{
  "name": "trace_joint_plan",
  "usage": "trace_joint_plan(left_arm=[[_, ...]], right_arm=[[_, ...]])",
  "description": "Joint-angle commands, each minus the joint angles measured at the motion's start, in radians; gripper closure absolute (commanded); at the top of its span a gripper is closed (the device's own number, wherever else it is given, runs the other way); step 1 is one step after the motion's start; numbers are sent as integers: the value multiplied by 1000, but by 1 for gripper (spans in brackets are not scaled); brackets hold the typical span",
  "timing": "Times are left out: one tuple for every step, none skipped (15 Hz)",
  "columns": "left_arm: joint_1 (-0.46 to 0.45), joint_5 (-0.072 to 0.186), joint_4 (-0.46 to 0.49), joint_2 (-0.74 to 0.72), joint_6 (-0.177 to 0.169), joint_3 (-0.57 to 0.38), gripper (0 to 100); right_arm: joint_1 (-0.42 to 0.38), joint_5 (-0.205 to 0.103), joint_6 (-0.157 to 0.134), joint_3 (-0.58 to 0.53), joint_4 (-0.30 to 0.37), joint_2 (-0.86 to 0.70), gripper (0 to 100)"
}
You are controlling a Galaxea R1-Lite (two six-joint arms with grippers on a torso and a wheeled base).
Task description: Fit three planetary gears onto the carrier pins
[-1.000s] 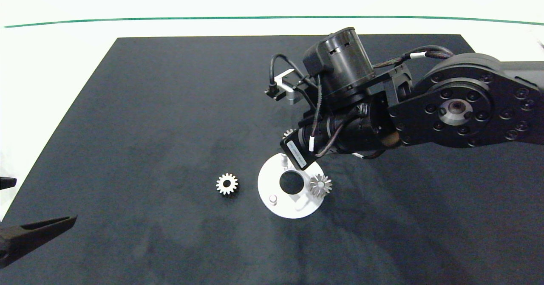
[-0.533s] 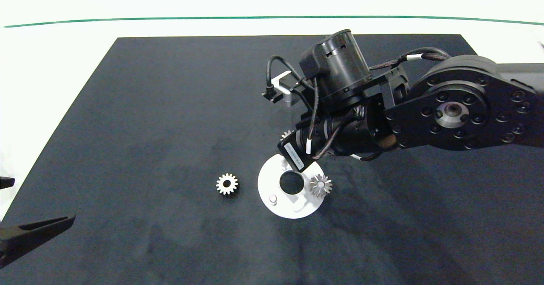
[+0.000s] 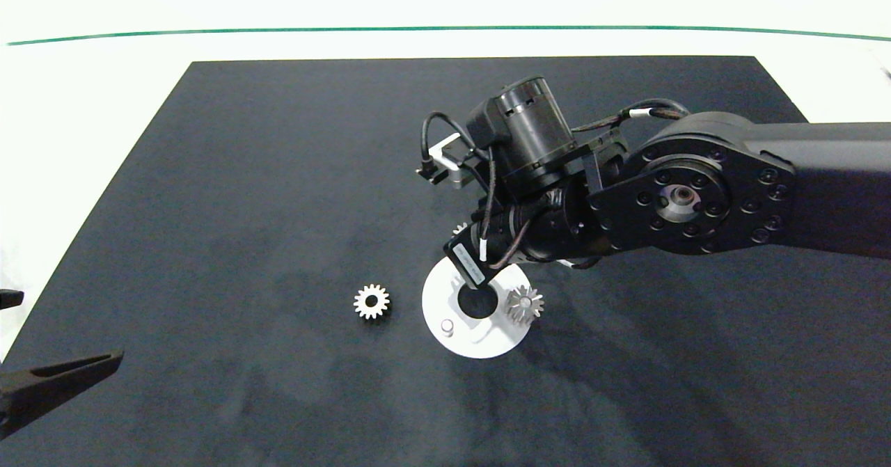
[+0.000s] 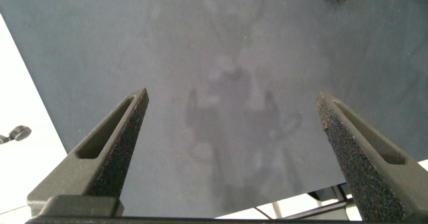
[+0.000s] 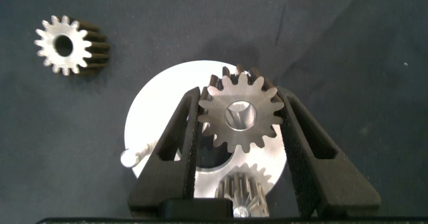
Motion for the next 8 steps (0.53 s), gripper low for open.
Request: trace_joint_plan(left_arm=[[1,1,3,0,1,0,0],[-1,1,3,0,1,0,0],[-1,1,3,-2,1,0,0],[1,1,3,-2,1,0,0],[-1,1,3,-2,1,0,0],[-1,1,3,0,1,0,0],[-1,1,3,0,1,0,0],[1,1,3,-2,1,0,0]], right_arm=[[1,-2,-3,-4,2,16,100],[0,-2,-3,-4,3,14,100],[0,-2,-3,-3,3,14,100],[0,-2,-3,0,3,14,100],[0,-2,-1,0,3,14,100],[0,-2,-1,2,3,16,100],[0,-2,-1,3,3,14,100],[-2,-2,-1,6,3,11,100]])
